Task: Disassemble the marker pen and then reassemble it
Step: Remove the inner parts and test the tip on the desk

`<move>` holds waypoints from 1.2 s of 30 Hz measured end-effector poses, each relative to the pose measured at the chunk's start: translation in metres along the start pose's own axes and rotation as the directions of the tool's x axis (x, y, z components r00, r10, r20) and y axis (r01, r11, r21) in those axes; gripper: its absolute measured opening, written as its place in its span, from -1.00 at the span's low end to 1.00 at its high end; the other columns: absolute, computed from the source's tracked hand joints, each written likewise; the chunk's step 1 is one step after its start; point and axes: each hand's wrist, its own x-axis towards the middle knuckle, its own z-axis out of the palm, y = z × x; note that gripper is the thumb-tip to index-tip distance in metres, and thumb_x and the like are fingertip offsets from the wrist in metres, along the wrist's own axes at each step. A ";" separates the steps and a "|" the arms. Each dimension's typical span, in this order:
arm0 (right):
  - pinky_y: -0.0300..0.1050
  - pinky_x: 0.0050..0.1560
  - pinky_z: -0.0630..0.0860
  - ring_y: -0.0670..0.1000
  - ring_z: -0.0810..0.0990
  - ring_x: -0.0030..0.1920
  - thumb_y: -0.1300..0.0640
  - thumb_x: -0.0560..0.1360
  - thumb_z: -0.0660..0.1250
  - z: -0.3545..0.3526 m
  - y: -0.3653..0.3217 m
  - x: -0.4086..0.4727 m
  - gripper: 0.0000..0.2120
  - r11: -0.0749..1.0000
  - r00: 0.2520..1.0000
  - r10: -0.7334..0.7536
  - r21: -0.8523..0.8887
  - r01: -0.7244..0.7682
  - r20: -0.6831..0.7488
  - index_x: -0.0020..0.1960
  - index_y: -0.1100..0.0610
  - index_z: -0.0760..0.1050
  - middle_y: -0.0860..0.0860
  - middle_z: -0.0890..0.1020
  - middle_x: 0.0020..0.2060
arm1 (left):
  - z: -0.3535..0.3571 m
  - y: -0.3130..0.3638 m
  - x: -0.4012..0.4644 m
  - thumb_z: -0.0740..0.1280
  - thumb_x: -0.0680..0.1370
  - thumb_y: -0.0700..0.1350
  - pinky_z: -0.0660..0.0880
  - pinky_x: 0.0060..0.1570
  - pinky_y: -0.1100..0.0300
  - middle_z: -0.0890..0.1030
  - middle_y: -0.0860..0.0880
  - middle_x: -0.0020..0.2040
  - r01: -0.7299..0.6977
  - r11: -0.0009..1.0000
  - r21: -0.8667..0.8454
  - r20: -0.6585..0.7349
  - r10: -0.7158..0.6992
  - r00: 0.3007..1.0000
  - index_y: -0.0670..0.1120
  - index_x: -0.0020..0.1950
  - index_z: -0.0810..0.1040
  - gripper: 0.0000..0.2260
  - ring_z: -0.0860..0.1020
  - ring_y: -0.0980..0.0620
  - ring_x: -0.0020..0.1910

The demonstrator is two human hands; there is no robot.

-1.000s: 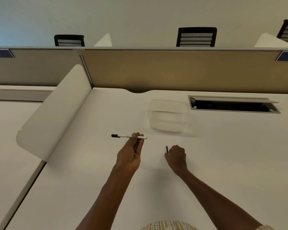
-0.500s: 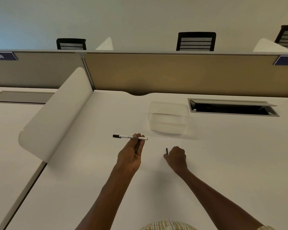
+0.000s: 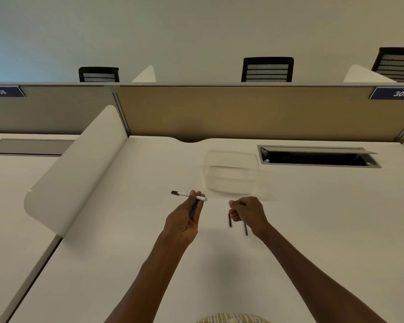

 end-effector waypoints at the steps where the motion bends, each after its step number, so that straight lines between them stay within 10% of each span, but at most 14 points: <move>1: 0.01 -0.17 0.67 0.05 0.63 -0.37 0.16 0.50 0.39 0.001 -0.010 -0.003 -0.76 0.998 0.996 0.016 0.052 -0.020 0.086 -0.19 0.36 0.60 0.22 0.69 -0.29 | 0.002 -0.002 -0.001 0.43 0.48 -0.24 0.65 -0.18 0.18 0.71 -0.18 -0.13 0.008 1.000 0.014 0.005 -0.008 1.000 -0.31 0.00 0.62 -0.83 0.71 -0.02 -0.19; 8: -0.01 0.16 0.57 0.10 0.66 -0.07 0.15 0.51 0.40 0.024 -0.039 -0.010 -0.78 0.874 0.857 0.052 0.391 -0.287 0.514 0.02 0.31 0.64 0.21 0.69 -0.10 | 0.014 -0.011 -0.012 0.42 0.49 -0.25 0.64 -0.23 0.23 0.71 -0.20 -0.14 0.083 0.985 0.151 0.066 -0.094 0.993 -0.32 -0.02 0.63 -0.85 0.70 -0.01 -0.24; 17: -0.25 -0.36 0.60 0.01 0.67 -0.31 0.37 0.51 0.30 0.027 -0.040 -0.010 -0.93 0.640 0.860 0.104 0.628 -0.442 0.499 -0.06 0.39 0.53 0.27 0.61 -0.14 | 0.004 -0.012 -0.011 0.46 0.44 -0.26 0.65 -0.23 0.20 0.69 -0.21 -0.09 0.135 0.951 0.278 0.087 -0.165 0.982 -0.31 0.01 0.64 -0.81 0.71 -0.02 -0.18; 23: -0.23 -0.25 0.65 0.05 0.66 -0.24 0.35 0.43 0.39 0.017 -0.022 -0.002 -0.89 0.499 0.870 0.213 0.716 -0.488 0.444 -0.08 0.40 0.53 0.27 0.66 -0.19 | -0.016 -0.012 0.006 0.40 0.54 -0.09 0.64 -0.05 0.12 0.69 -0.25 0.00 -0.056 0.879 0.474 0.088 0.016 0.996 -0.33 0.07 0.58 -0.70 0.70 -0.11 -0.04; 26: -0.25 -0.39 0.61 0.08 0.68 -0.34 0.37 0.47 0.36 0.010 -0.018 0.001 -0.93 0.440 0.894 0.265 0.780 -0.445 0.361 -0.10 0.40 0.52 0.28 0.62 -0.19 | -0.037 -0.011 0.025 0.35 0.57 -0.10 0.62 0.01 0.05 0.72 -0.14 -0.09 -0.249 0.686 0.683 0.054 0.293 0.955 -0.20 -0.02 0.63 -0.83 0.70 -0.09 -0.06; 30: -0.21 -0.38 0.62 0.16 0.67 -0.25 0.42 0.48 0.34 -0.002 -0.011 0.005 -0.95 0.464 0.929 0.307 0.820 -0.336 0.207 -0.07 0.40 0.51 0.25 0.61 -0.18 | -0.073 -0.009 0.051 0.24 0.61 -0.10 0.43 0.07 0.08 0.65 0.05 -0.11 -0.310 -0.007 0.951 0.257 0.576 0.776 -0.07 -0.08 0.58 -0.84 0.60 -0.10 0.02; 33: -0.18 -0.39 0.62 0.21 0.64 -0.18 0.47 0.46 0.34 -0.005 -0.004 0.008 -0.88 0.466 0.934 0.338 0.842 -0.272 0.115 -0.04 0.35 0.45 0.25 0.58 -0.17 | -0.106 -0.011 0.072 0.16 0.65 -0.03 0.15 0.46 0.05 0.32 -0.13 0.51 -0.244 -0.240 0.940 0.335 0.503 0.797 -0.19 0.49 0.31 -0.56 0.21 -0.09 0.53; 36: -0.15 -0.39 0.64 0.21 0.62 -0.19 0.49 0.46 0.32 -0.005 0.002 0.008 -0.75 0.480 0.934 0.356 0.853 -0.206 0.025 0.08 0.30 0.38 0.25 0.57 -0.19 | -0.139 -0.013 0.086 0.05 0.64 0.13 -0.13 0.51 -0.05 -0.10 -0.13 0.60 -0.203 -0.499 0.843 0.412 0.355 0.839 -0.19 0.58 -0.02 -0.38 -0.19 -0.07 0.57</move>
